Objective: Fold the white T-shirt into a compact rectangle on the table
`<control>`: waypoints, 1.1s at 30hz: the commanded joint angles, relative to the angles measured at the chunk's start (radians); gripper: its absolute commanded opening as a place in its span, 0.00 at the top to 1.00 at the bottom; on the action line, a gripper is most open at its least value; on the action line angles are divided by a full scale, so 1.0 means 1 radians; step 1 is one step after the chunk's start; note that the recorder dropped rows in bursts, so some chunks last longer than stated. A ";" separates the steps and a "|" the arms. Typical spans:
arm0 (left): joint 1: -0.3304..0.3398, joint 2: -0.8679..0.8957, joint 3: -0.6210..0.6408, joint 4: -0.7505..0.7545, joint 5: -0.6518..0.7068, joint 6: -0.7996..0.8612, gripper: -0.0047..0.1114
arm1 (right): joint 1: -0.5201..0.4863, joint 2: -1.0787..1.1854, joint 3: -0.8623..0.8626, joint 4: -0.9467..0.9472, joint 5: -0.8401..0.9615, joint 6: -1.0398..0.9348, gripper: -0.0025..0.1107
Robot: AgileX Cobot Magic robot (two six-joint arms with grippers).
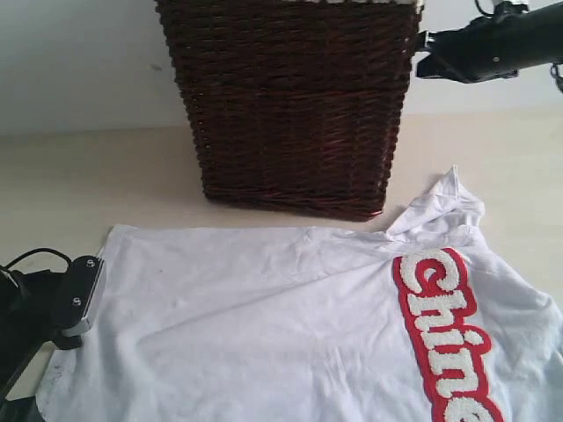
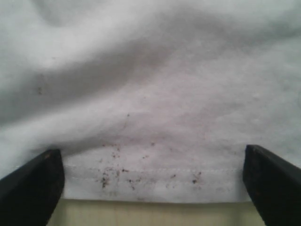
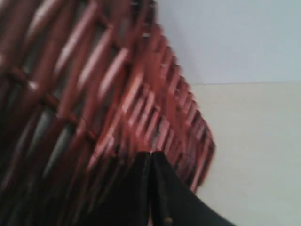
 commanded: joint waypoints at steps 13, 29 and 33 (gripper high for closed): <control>-0.006 0.035 0.021 0.009 -0.009 -0.003 0.10 | 0.005 -0.038 -0.025 -0.346 0.162 -0.062 0.98; -0.006 0.035 0.021 0.009 -0.009 -0.003 0.10 | -0.052 0.088 -0.006 -0.493 0.447 -0.481 0.72; -0.006 0.035 0.021 0.009 -0.009 -0.003 0.10 | -0.052 0.088 -0.002 -0.504 0.461 -0.622 0.60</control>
